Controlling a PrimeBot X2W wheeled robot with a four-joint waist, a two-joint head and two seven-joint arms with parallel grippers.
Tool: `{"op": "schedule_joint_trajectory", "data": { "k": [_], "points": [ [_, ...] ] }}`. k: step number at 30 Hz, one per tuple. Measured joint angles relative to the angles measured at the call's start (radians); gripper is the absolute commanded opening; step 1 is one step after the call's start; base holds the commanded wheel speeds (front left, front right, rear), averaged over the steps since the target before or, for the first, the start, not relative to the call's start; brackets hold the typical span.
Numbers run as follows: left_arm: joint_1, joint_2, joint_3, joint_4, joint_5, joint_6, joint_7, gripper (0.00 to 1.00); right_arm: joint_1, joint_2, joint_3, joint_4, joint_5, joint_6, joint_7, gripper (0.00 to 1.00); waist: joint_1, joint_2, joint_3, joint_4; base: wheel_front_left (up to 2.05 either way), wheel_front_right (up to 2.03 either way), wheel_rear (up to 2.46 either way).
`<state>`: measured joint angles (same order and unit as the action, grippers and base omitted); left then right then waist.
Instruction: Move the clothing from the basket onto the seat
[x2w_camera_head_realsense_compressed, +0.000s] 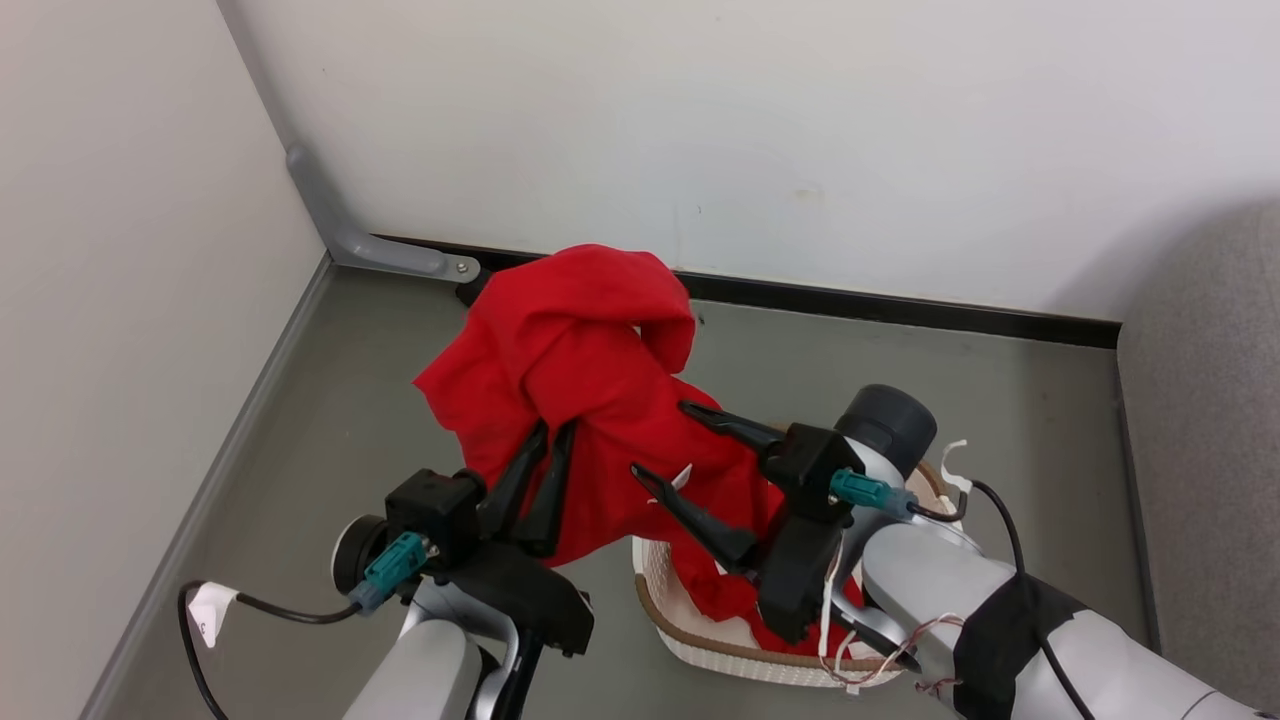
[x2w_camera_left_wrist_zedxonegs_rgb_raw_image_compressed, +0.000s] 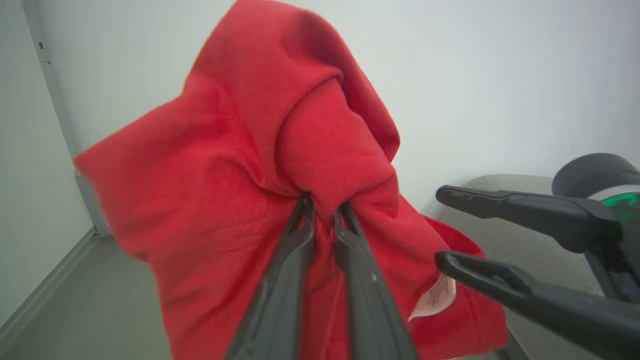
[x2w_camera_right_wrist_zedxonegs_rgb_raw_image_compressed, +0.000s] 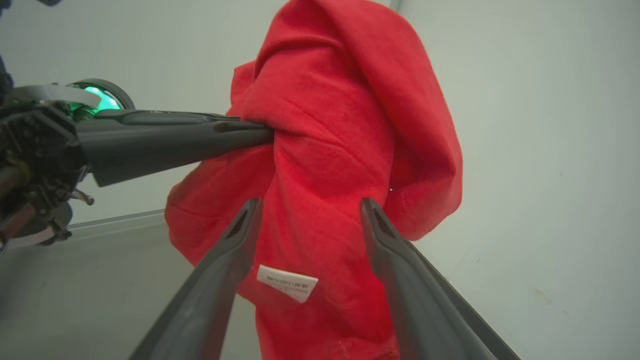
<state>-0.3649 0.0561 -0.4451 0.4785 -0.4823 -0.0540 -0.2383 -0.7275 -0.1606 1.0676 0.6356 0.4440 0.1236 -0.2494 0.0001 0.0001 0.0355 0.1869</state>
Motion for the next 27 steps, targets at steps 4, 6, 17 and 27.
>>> {"op": "schedule_joint_trajectory", "data": {
  "k": [4, 6, 17, 27],
  "points": [
    [0.0, -0.002, -0.022, -0.026, -0.001, -0.009, 0.008, 0.0, -0.01, 0.0, 0.018, 0.015, 0.019, 0.0, 0.0, 1.0, 0.0, 0.0, 0.002, 0.002, 0.0, 0.0, 0.0],
    [0.0, -0.002, -0.031, -0.038, -0.002, -0.01, 0.013, 0.0, -0.018, 0.0, 0.025, 0.019, 0.027, 0.0, 0.0, 1.0, 0.0, 0.0, 0.003, 0.003, 0.0, 0.0, 0.0],
    [0.005, -0.003, -0.067, -0.097, -0.027, -0.026, 0.046, 0.0, -0.025, -0.002, 0.022, 0.053, 0.085, 0.0, 0.0, 0.0, 0.0, 0.0, -0.002, 0.007, 0.0, 0.0, 0.0],
    [0.028, -0.002, -0.066, -0.107, -0.036, -0.026, 0.062, 0.43, -0.021, -0.004, 0.002, 0.052, 0.132, 0.001, 0.0, 0.0, 0.0, 0.0, -0.011, 0.003, 0.0, 0.0, 0.0]
  ]
}}
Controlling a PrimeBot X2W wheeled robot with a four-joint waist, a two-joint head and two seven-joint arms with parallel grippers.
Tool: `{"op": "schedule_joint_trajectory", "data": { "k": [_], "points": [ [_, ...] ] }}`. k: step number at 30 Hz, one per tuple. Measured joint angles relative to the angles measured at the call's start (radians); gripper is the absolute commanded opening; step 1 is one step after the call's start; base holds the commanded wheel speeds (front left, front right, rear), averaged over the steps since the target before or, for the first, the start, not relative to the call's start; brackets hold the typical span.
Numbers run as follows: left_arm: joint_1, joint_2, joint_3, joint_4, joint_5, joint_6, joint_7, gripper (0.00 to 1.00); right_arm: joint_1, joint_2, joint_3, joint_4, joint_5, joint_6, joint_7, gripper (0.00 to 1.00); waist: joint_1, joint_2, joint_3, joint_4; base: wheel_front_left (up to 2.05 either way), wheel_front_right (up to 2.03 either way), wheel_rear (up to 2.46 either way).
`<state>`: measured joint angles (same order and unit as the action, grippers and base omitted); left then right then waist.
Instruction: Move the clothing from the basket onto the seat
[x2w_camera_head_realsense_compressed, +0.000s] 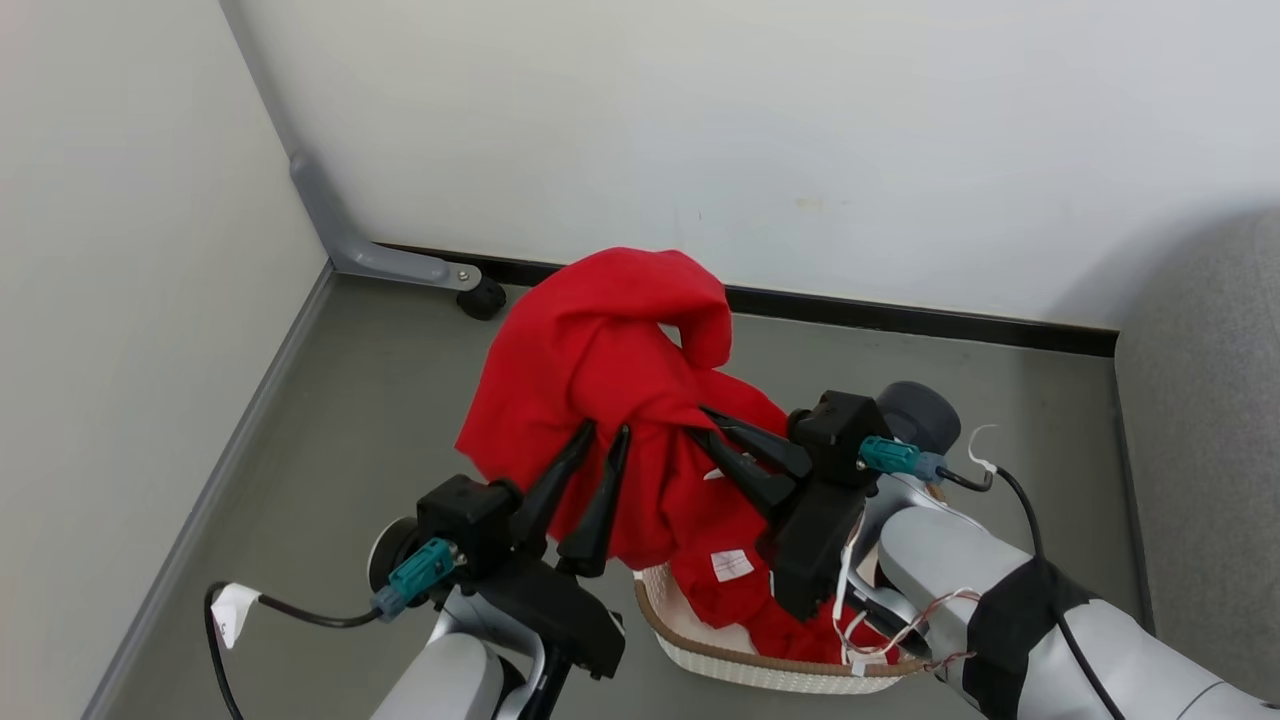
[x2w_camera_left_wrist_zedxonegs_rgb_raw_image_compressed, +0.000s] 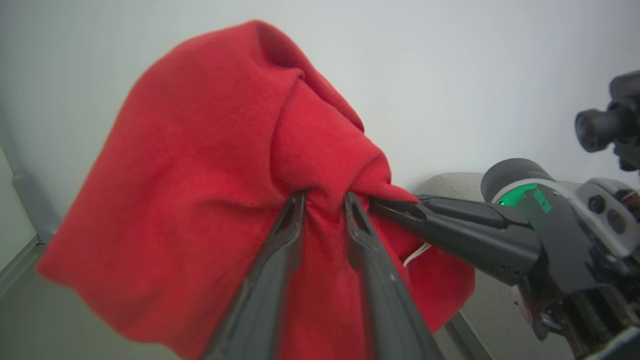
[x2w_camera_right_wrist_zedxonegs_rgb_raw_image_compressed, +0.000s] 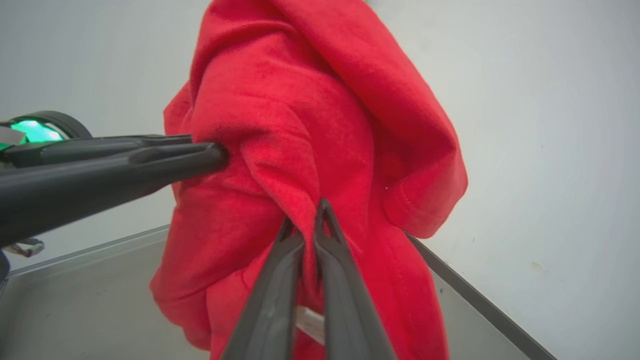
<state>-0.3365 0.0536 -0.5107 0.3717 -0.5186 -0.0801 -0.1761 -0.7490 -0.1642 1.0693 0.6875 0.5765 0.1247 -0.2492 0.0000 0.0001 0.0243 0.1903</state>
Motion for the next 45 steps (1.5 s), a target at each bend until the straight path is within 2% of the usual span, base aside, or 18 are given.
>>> {"op": "schedule_joint_trajectory", "data": {
  "k": [1, 2, 3, 26, 45],
  "points": [
    [0.003, 0.002, 0.006, -0.002, 0.0, 0.001, 0.0, 0.66, 0.0, 0.0, 0.0, -0.001, 0.004, 0.0, 0.0, 0.0, 0.0, 0.0, -0.001, -0.003, 0.0, 0.0, 0.0],
    [0.009, 0.006, 0.011, -0.006, -0.001, 0.001, 0.0, 0.93, 0.0, -0.001, 0.0, -0.001, 0.006, 0.0, 0.0, 0.0, 0.0, 0.0, -0.002, -0.006, 0.0, 0.0, 0.0],
    [0.017, 0.01, 0.012, -0.007, -0.001, 0.002, 0.0, 1.0, 0.0, -0.001, -0.002, -0.003, 0.006, 0.0, 0.0, 0.0, 0.0, 0.0, -0.003, -0.01, 0.0, 0.0, 0.0],
    [0.098, 0.06, 0.011, -0.067, 0.001, 0.02, 0.012, 1.0, 0.07, -0.078, -0.074, -0.082, 0.041, 0.0, 0.0, 0.0, 0.0, 0.0, -0.017, -0.144, 0.0, 0.0, 0.0],
    [0.14, 0.071, 0.008, -0.121, 0.002, 0.037, 0.016, 1.0, 0.151, -0.147, -0.183, -0.142, 0.037, 0.0, 0.0, 0.0, -0.0001, 0.0, -0.026, -0.308, 0.0, 0.0, 0.0]
  ]
}}
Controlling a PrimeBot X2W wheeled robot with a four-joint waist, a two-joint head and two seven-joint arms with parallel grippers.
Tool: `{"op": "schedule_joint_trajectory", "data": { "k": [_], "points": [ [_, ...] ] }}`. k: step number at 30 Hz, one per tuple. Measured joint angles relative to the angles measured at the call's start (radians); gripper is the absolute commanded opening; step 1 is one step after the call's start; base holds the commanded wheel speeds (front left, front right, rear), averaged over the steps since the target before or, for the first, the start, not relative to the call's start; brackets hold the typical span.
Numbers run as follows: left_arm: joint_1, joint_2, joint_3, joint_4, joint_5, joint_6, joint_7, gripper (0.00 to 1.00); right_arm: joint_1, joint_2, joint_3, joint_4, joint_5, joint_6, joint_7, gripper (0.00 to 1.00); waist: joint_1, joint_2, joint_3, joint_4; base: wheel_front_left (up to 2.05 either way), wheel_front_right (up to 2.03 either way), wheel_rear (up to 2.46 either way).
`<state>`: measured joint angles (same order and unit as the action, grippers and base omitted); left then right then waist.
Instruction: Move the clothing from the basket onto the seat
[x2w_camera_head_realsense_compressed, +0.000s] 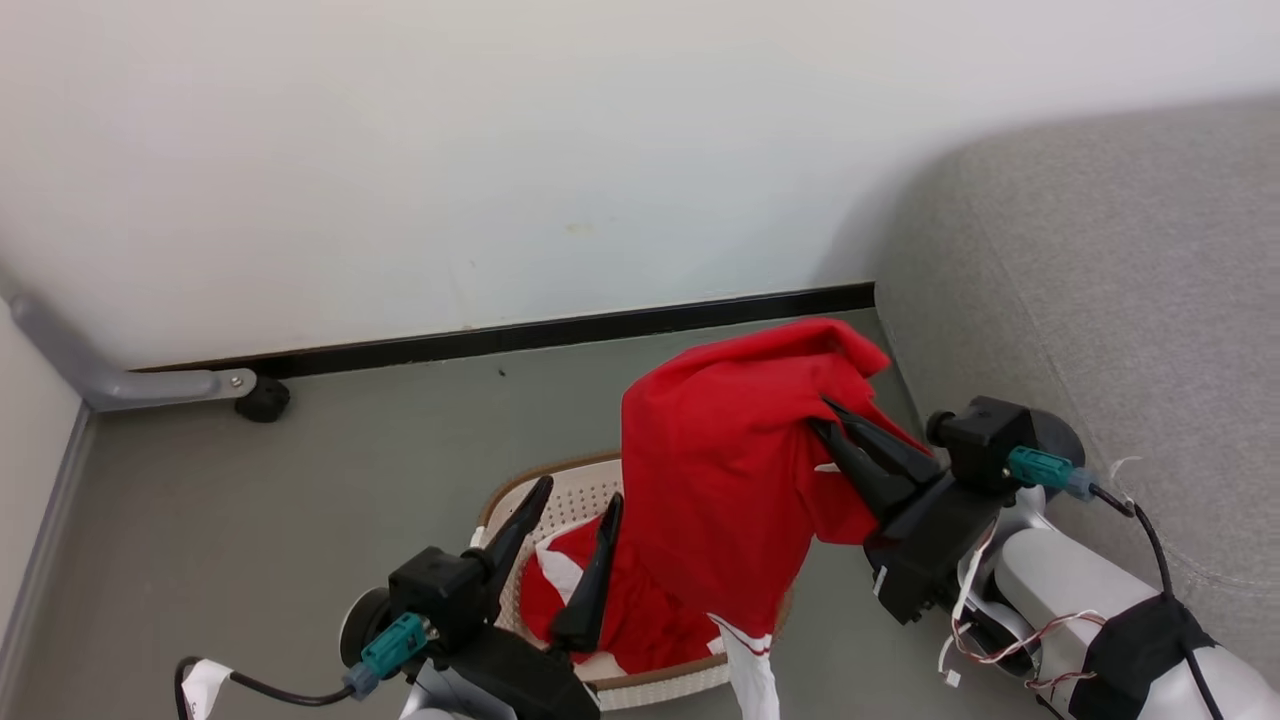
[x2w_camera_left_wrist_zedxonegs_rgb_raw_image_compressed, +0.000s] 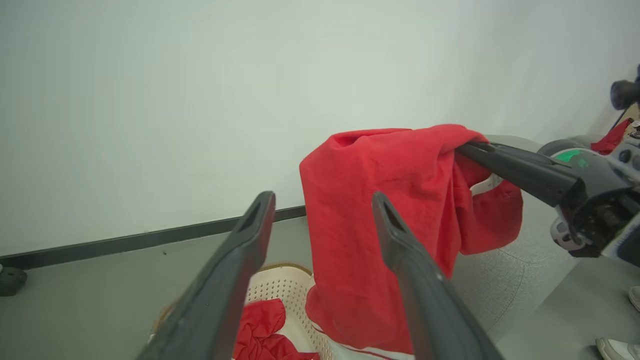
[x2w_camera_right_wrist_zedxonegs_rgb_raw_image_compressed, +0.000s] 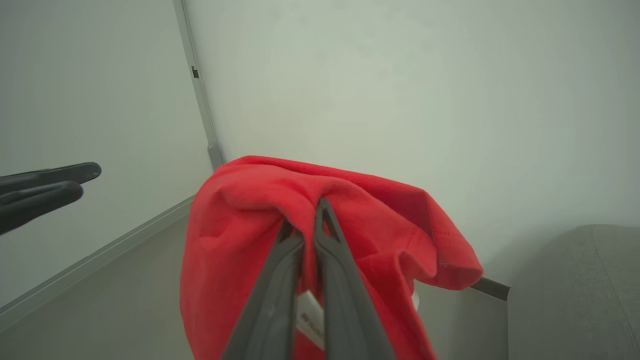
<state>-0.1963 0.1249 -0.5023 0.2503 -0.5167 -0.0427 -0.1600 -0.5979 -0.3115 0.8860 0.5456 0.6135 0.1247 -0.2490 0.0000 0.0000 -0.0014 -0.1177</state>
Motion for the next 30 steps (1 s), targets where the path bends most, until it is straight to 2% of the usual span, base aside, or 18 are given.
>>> {"op": "schedule_joint_trajectory", "data": {
  "k": [15, 30],
  "points": [
    [0.02, -0.003, -0.01, -0.015, 0.0, 0.009, 0.0, 1.0, 0.068, -0.053, -0.064, -0.055, -0.037, -0.001, 0.0, 0.0, 0.0, 0.0, -0.009, -0.136, 0.0, 0.0, 0.0],
    [0.021, -0.003, -0.015, -0.04, 0.0, 0.016, 0.009, 1.0, 0.123, -0.079, -0.129, -0.13, -0.06, -0.015, 0.0, 0.0, 0.0, 0.0, 0.006, -0.222, 0.0, 0.0, 0.0]
  ]
}}
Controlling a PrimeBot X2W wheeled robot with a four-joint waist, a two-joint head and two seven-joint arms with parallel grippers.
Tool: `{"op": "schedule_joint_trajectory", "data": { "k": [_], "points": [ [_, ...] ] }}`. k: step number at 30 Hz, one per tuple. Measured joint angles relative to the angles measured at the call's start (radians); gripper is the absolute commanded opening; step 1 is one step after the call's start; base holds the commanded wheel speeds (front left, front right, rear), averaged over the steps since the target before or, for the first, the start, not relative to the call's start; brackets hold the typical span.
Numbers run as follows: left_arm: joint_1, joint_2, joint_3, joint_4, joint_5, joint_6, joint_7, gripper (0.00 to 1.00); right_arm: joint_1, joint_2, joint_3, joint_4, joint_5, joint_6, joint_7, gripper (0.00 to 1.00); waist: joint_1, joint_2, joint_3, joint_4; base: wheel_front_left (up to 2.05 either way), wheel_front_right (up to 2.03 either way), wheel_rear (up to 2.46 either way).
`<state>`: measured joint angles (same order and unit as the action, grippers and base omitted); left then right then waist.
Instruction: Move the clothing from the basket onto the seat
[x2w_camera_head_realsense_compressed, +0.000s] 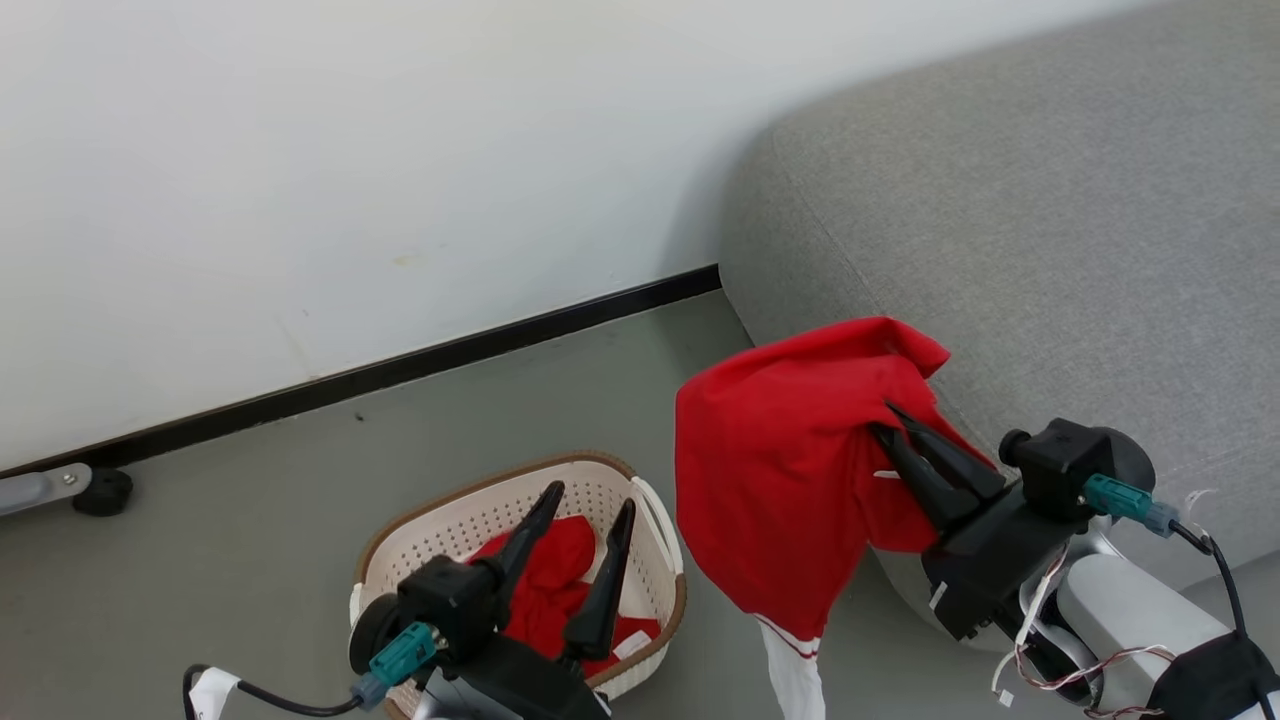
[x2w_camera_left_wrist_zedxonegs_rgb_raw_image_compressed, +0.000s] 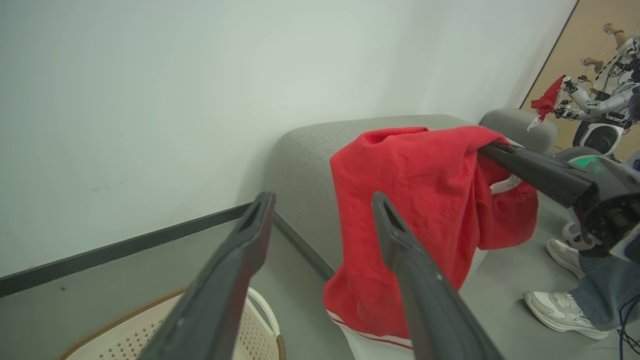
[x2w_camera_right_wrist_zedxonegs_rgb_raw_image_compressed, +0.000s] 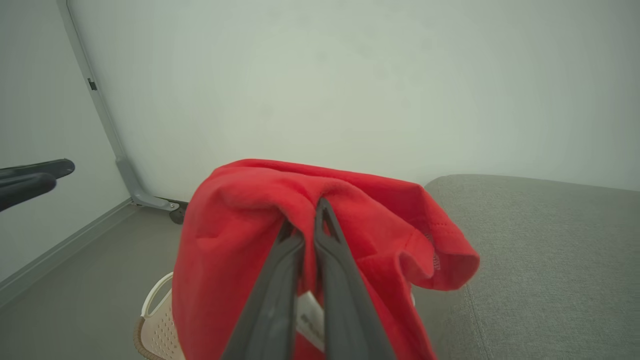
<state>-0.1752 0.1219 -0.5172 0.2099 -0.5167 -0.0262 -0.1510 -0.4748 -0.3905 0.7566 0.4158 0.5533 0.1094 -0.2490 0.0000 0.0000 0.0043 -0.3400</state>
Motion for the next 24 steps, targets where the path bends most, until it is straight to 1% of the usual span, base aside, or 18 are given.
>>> {"op": "schedule_joint_trajectory", "data": {
  "k": [9, 13, 19, 22, 24],
  "points": [
    [-0.001, 0.003, -0.005, -0.02, 0.002, 0.001, 0.012, 1.0, 0.02, 0.0, -0.035, -0.036, -0.018, -0.006, 0.0, 0.0, 0.0, 0.0, 0.027, -0.027, 0.0, 0.0, 0.0],
    [-0.001, 0.005, -0.007, -0.031, 0.002, 0.009, 0.019, 1.0, 0.021, 0.001, -0.067, -0.052, -0.017, -0.013, 0.0, 0.0, 0.0, 0.0, 0.047, -0.035, 0.0, 0.0, 0.0],
    [-0.004, 0.011, -0.017, -0.054, 0.012, 0.01, 0.046, 1.0, 0.007, -0.009, -0.15, -0.064, -0.014, -0.023, 0.0, 0.0, 0.0, 0.0, 0.09, -0.047, 0.0, 0.0, 0.0],
    [-0.011, 0.012, -0.022, -0.069, 0.019, 0.012, 0.056, 1.0, -0.019, -0.03, -0.209, -0.068, 0.008, -0.031, 0.0, 0.0, 0.0, 0.0, 0.117, -0.051, 0.0, 0.0, 0.0],
    [-0.026, 0.016, -0.028, -0.08, 0.026, 0.017, 0.074, 1.0, -0.067, -0.05, -0.27, -0.07, 0.022, -0.031, 0.0, 0.0, 0.0001, 0.0, 0.148, -0.052, 0.0, 0.0, 0.0]
  ]
}}
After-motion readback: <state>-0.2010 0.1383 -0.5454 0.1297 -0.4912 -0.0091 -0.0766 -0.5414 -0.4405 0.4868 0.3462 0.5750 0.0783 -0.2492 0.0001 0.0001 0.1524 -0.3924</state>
